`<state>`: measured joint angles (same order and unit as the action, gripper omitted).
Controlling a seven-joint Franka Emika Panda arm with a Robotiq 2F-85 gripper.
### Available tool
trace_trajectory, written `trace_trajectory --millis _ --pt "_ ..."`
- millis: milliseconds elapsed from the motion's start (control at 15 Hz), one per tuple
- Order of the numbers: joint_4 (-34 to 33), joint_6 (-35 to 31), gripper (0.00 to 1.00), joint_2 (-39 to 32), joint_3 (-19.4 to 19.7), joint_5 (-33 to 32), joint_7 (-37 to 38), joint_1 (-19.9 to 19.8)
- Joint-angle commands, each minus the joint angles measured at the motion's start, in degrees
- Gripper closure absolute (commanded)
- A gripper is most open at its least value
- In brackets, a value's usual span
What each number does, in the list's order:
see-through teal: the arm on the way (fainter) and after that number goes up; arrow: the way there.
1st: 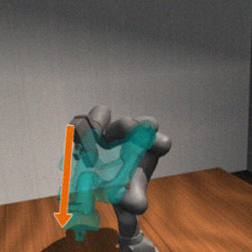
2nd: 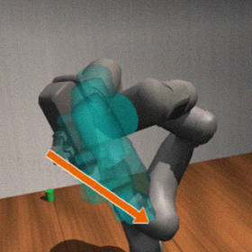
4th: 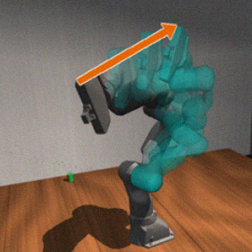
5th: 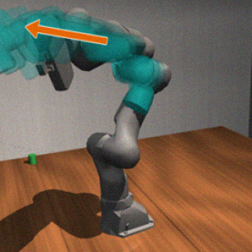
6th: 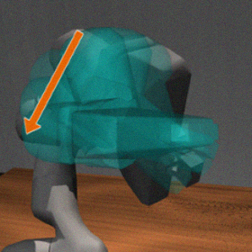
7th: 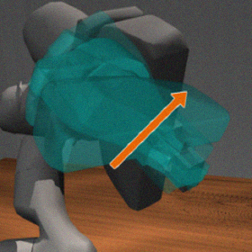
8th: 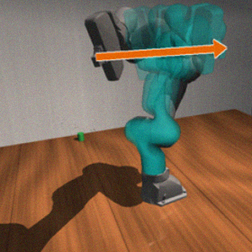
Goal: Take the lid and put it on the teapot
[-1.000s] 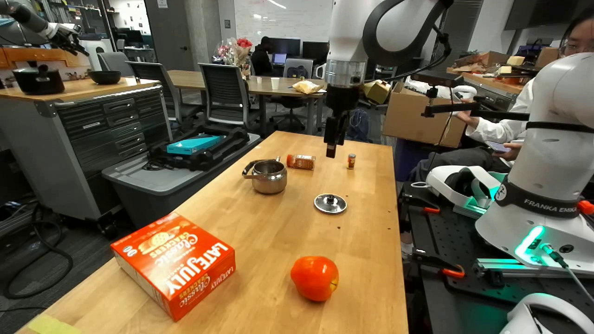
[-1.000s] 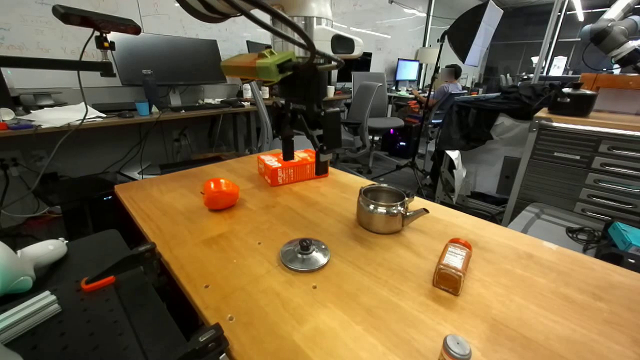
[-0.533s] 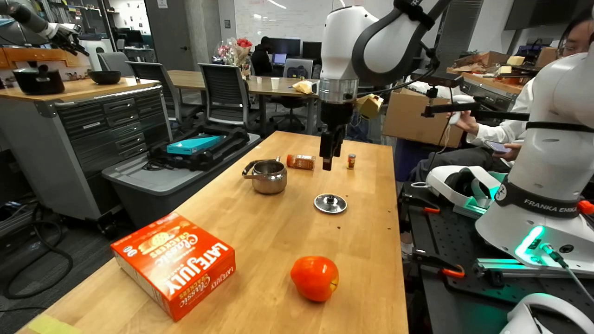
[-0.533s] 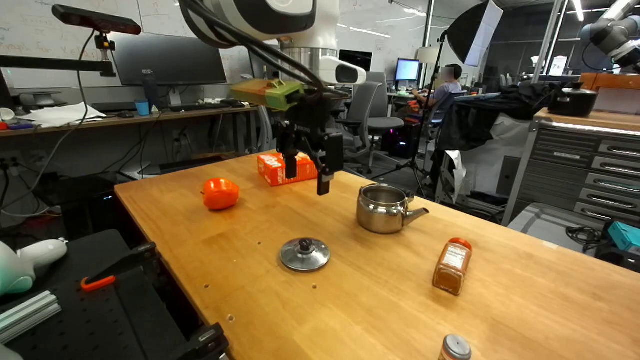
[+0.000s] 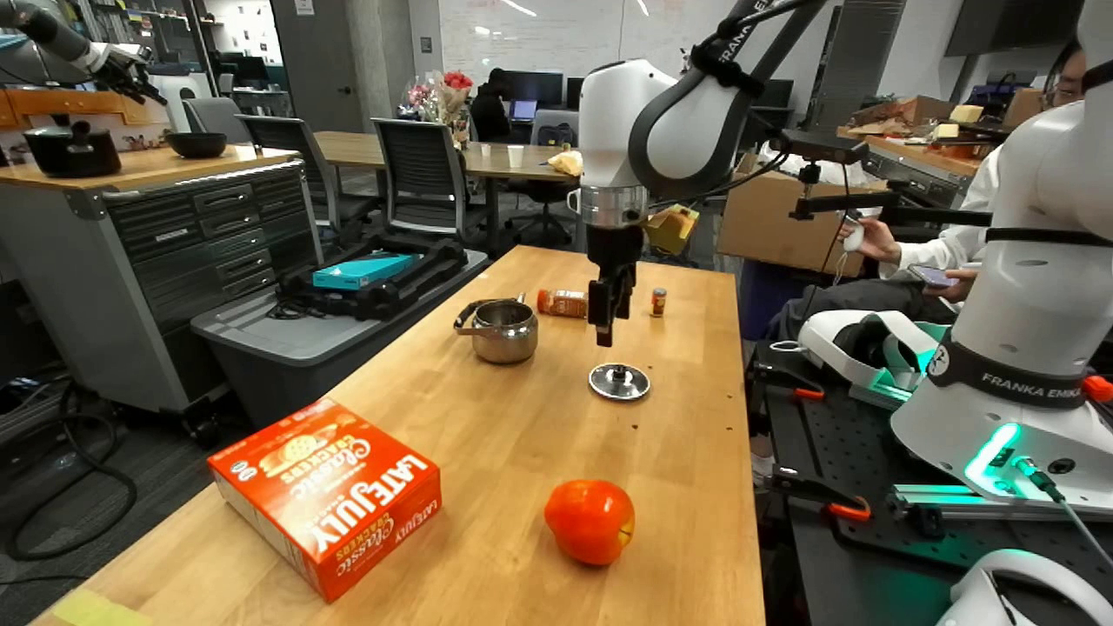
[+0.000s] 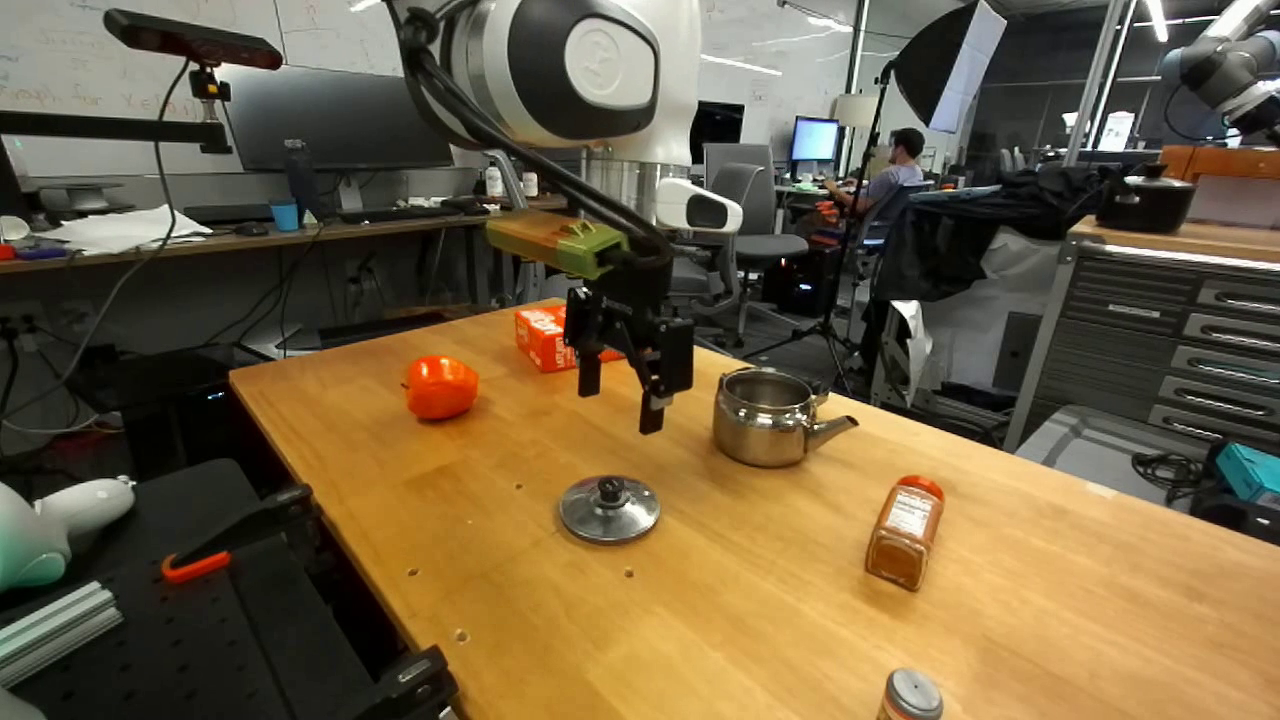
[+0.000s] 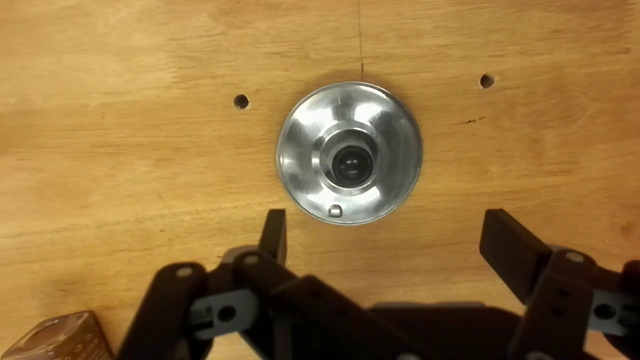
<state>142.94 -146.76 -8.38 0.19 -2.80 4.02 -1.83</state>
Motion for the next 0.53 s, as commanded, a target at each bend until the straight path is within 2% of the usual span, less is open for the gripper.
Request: trace_trajectory --millis 0,467 --pt "-3.4 0.4 0.00 -4.6 1.0 -0.7 1.6 0.7" --pt "-1.7 -2.5 0.00 -6.8 2.8 -6.2 6.4 2.4"
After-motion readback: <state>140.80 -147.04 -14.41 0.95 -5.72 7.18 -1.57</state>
